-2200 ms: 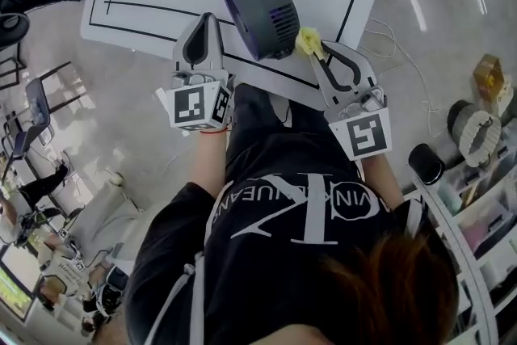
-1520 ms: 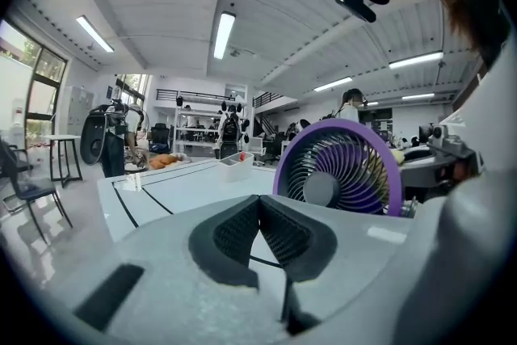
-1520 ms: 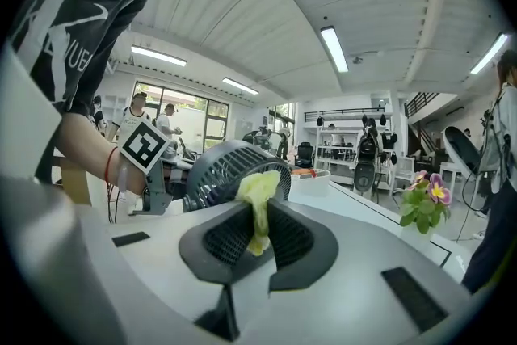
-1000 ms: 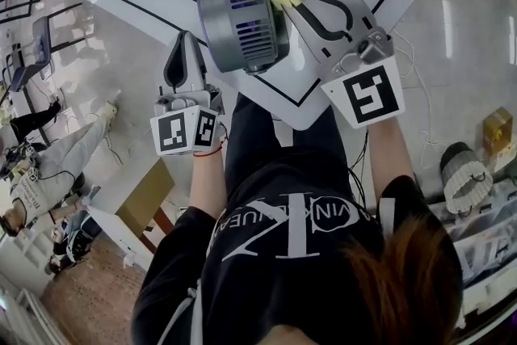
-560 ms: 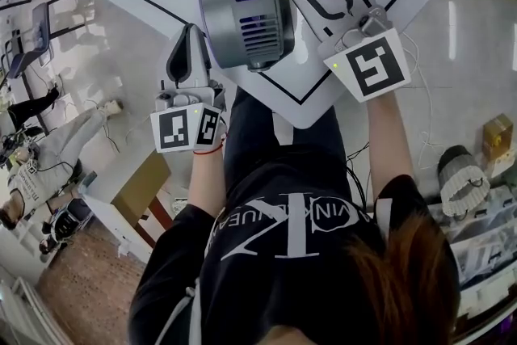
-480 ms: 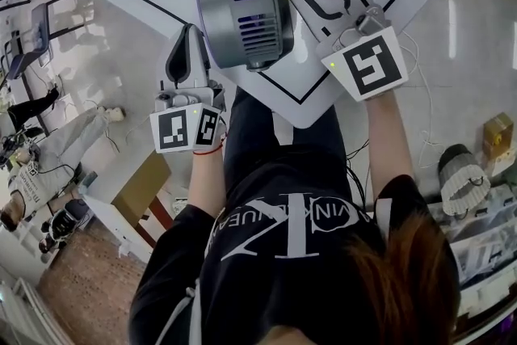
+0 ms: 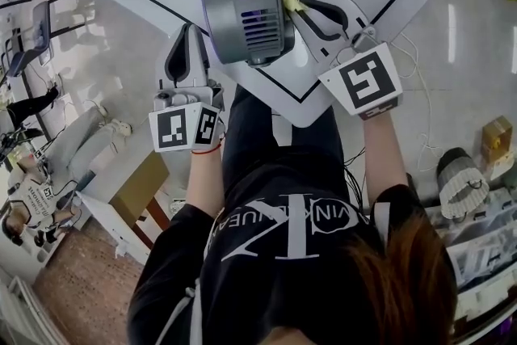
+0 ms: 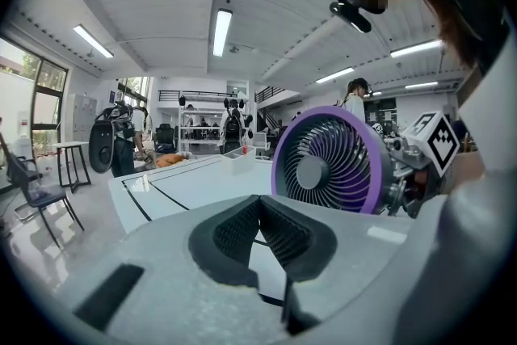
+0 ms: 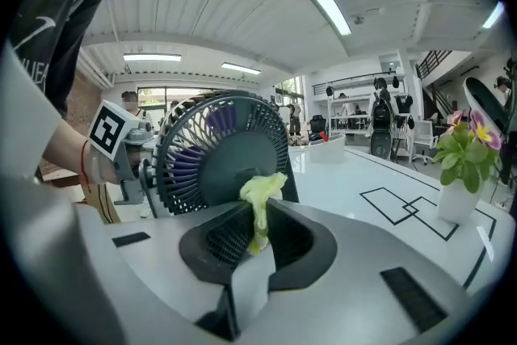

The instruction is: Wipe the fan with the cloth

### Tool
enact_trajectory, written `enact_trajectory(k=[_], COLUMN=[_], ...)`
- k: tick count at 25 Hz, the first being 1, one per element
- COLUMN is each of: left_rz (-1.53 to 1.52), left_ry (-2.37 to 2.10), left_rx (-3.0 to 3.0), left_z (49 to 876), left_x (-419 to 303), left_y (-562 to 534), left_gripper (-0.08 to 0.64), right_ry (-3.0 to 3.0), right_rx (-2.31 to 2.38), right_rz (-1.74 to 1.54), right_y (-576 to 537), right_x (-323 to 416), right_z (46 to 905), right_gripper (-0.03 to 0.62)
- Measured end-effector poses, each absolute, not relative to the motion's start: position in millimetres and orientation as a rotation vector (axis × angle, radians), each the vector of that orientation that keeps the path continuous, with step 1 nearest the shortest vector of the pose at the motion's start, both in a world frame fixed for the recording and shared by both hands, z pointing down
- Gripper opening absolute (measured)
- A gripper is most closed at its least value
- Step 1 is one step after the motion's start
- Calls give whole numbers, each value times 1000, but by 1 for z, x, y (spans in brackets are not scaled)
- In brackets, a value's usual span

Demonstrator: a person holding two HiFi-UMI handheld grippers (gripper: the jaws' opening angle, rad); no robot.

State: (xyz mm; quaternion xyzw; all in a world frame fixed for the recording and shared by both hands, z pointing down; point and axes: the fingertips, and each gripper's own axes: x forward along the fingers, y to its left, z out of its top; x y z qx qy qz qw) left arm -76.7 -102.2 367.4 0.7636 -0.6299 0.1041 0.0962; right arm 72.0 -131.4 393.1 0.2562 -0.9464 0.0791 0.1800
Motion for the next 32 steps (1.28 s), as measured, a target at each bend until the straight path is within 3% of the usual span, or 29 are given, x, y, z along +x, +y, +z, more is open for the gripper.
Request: enact_trajectory(k=[14,32], left_rz=[291,179], left_ry=[-1867,-1903], left_rx=[2296,2365], left_z=[350,313], left_x=[-71,-67], left_y=[-102,-105], left_gripper=[9,9], right_ry=[-2691,-2722], right_rx=[762,781], right_rz=[419,299], right_y=[-89,-79], right_x=[81,87], right_z=[380,332], right_gripper=[41,41])
